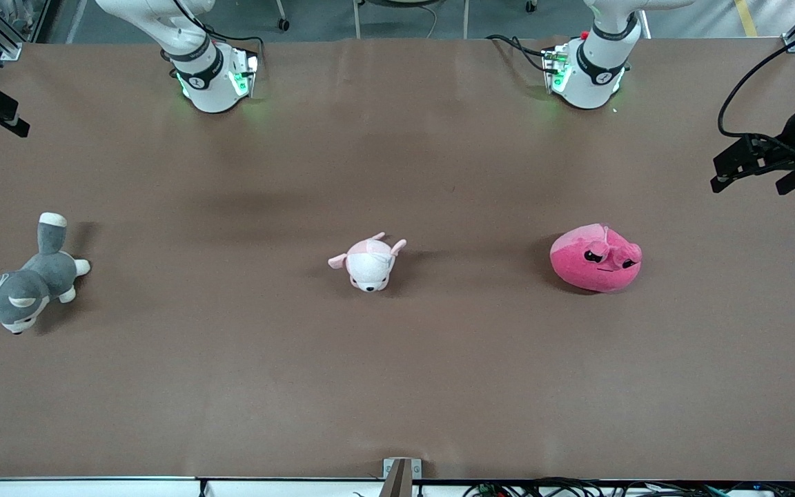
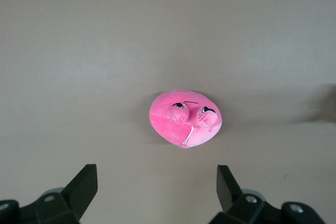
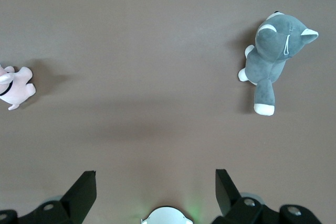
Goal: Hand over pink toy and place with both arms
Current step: 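Move the left gripper down over the pink round plush toy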
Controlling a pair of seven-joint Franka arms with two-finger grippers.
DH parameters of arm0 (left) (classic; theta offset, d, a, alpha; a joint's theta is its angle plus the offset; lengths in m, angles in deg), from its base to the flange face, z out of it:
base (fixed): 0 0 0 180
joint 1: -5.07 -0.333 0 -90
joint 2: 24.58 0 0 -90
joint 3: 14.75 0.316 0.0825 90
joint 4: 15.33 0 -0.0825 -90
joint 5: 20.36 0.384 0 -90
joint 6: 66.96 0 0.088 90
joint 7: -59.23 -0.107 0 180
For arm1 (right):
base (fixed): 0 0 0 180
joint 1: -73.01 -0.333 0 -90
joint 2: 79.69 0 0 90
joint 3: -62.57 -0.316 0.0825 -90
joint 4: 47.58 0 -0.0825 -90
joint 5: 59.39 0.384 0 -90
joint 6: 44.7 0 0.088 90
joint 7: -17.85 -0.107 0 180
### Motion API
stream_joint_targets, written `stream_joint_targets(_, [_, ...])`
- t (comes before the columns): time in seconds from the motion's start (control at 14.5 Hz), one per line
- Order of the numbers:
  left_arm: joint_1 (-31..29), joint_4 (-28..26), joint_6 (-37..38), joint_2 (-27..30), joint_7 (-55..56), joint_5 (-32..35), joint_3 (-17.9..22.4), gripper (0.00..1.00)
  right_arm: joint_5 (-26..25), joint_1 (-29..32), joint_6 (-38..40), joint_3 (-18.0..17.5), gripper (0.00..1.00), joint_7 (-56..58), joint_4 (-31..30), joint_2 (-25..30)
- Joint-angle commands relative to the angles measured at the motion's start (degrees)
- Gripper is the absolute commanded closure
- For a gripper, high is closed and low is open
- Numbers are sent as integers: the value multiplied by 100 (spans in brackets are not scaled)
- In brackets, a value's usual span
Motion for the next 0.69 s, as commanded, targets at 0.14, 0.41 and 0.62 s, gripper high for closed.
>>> stream_joint_targets(0.14, [42,150,31,-516,-108,62,-12,0,-75,-28,-22,3,0,52,-46,55])
stream_joint_targets(0.41, [86,133,31,-928,-91,27,-39,0,-75,-19,-13,3,0,52,-46,55])
stream_joint_targets(0.62, [34,89,66,-1561,-92,27,-39,0,-75,-28,-13,3,0,52,-46,46])
